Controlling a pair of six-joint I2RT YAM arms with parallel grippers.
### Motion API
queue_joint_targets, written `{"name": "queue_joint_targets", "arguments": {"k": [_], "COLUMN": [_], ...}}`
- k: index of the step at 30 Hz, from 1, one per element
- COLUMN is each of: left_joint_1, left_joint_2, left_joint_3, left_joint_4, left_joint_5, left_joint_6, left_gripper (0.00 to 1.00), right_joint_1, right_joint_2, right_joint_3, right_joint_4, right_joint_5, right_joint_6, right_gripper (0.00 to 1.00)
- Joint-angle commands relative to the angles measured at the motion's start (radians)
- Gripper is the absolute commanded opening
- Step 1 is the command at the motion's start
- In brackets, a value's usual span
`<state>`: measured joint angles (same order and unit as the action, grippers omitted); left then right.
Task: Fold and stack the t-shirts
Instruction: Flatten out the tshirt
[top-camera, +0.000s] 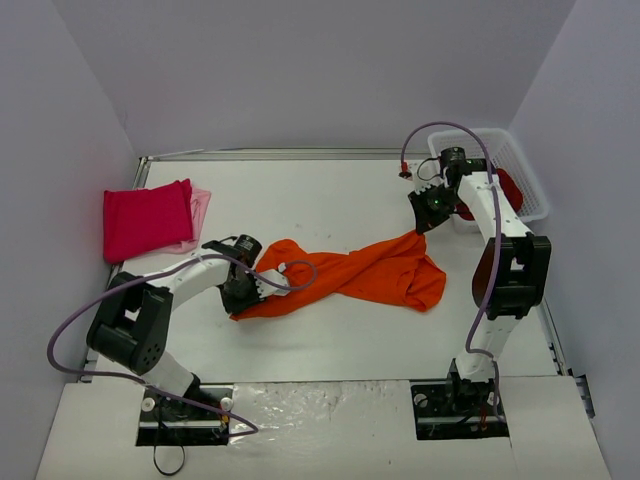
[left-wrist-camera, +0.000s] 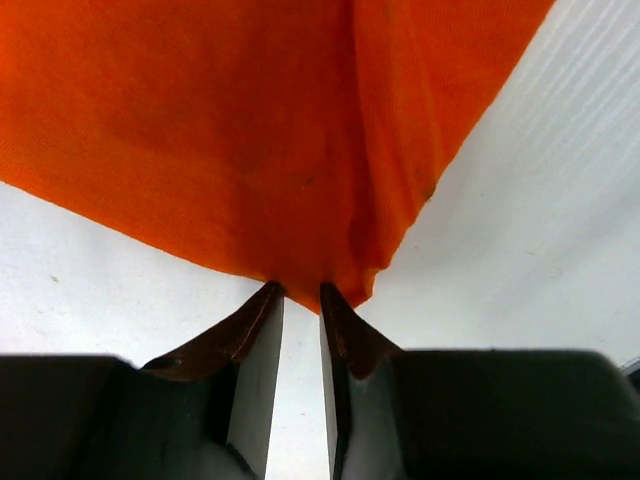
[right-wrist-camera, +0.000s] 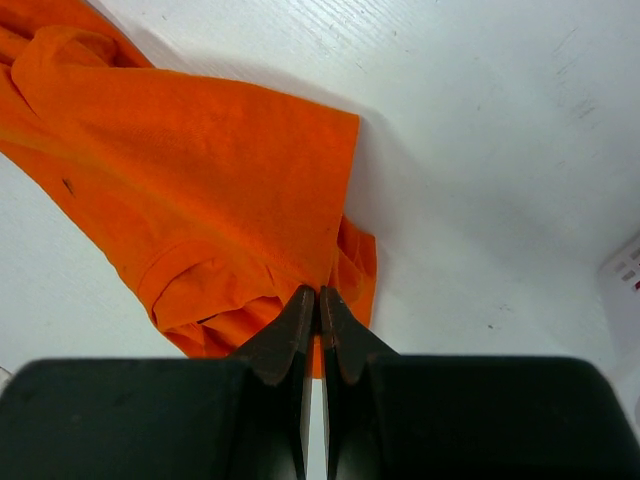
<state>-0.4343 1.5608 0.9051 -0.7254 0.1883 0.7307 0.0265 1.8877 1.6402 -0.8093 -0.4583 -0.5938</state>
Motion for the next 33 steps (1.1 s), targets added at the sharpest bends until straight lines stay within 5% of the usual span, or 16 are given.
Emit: {"name": "queue_joint_targets", "arguments": {"k": [1,5,12,33], "left_joint_1": [0.008,0.008,0.008,0.008], "left_joint_2": [-0.044,-0.085,-0.156,-0.062], "left_joint_3": [0.038,0.048,0.057,-0.032], "left_joint_4": [-0.075,-0.127,-0.170,-0.054], "left_joint_5": [0.033,0.060,0.085,0.033], "left_joint_6": [0.013,0.016,0.013,0.024], "left_gripper": [0.20,0.36,0.47,0.49], "right_joint_1": [-0.005,-0.005,-0.004,-0.005], "right_joint_2": [0.010,0.010,0.005,0.014], "right_joint_3": [-0.019,-0.022,-0.036,-0.043], "right_joint_4": [-0.018,-0.014,-0.004,0.004], "right_joint_5": [0.017,0.018,0.020,0.029], "right_joint_6": [0.008,0.011,0.011,0.014], "right_gripper": [0.00,0.00,0.00,0.00]}}
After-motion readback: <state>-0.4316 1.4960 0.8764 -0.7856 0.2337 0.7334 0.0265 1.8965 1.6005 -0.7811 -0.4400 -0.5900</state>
